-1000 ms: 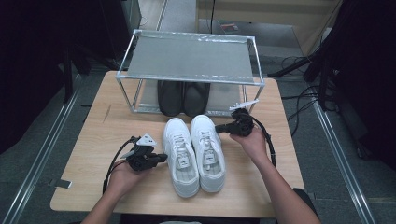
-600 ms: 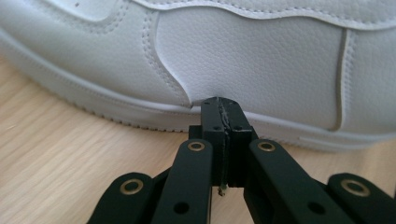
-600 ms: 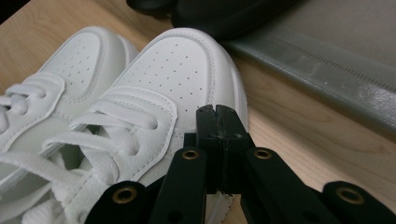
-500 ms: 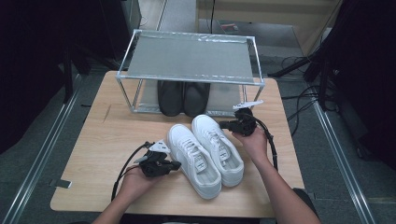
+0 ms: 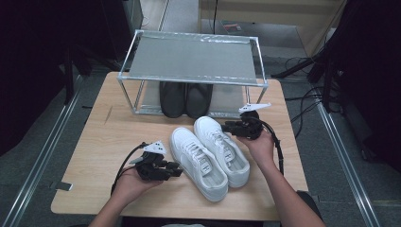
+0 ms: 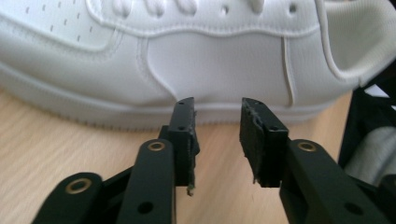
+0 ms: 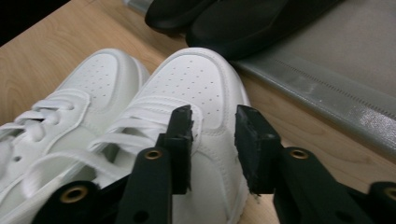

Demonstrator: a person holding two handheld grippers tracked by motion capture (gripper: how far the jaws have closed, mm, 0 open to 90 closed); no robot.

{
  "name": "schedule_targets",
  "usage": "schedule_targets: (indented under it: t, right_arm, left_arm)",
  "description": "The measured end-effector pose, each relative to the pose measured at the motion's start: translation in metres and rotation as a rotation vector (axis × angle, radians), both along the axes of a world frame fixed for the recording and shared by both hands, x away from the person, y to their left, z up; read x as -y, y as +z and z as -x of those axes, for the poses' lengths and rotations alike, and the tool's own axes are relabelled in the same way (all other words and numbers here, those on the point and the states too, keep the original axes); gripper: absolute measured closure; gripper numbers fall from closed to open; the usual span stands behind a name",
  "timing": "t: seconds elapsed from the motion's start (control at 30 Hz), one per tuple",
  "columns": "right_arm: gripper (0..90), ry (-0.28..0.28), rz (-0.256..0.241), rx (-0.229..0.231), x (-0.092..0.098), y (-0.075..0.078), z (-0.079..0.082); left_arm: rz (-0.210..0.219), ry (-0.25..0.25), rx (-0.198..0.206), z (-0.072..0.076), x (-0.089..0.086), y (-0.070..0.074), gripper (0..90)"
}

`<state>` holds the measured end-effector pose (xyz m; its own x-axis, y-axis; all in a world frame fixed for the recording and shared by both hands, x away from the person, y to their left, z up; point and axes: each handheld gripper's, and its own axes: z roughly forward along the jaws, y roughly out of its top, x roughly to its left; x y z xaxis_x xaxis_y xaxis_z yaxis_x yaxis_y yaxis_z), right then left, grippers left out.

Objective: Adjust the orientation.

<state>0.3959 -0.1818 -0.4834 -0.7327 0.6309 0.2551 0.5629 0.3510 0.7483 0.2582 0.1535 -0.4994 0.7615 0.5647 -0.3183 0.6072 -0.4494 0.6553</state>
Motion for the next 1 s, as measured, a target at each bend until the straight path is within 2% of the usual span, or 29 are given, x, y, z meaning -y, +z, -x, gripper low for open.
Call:
schedule_targets:
  t: [0.07,0.13,0.2,0.37,0.47,0.57,0.7,0.9,1.0]
  right_arm:
    - [65.2,0.013,-0.022,0.006,0.001,0.005,0.004]
    - [63.2,0.004,-0.047,0.05,0.002,0.01,0.01]
    - [59.3,0.006,-0.061,0.063,0.003,0.014,0.013]
    - [55.8,0.012,-0.051,0.076,0.004,0.014,0.022]
    - [54.0,0.005,-0.064,0.064,0.005,0.018,0.027]
    - [52.1,0.011,-0.076,0.071,0.004,0.024,0.034]
    - [50.7,0.025,-0.071,0.079,0.001,0.031,0.045]
    - [50.4,0.053,-0.038,0.062,-0.005,0.032,0.057]
    - [50.4,0.065,-0.018,0.066,-0.008,0.034,0.065]
  left_arm:
    - [-0.001,0.007,0.003,0.001,-0.006,0.002,59.6]
    - [0.005,0.015,0.012,0.0,-0.01,0.003,56.0]
    - [0.005,0.023,0.016,-0.001,-0.015,0.003,52.4]
    - [0.001,0.049,0.037,-0.004,-0.025,0.004,45.2]
    - [0.0,0.049,0.023,-0.008,-0.032,0.004,43.6]
    - [0.001,0.072,0.033,-0.011,-0.039,0.006,43.5]
    - [-0.008,0.088,0.029,-0.015,-0.045,0.003,42.0]
    - [0.0,0.108,0.074,-0.018,-0.052,0.001,37.7]
    - [-0.004,0.116,0.072,-0.02,-0.057,0.0,37.1]
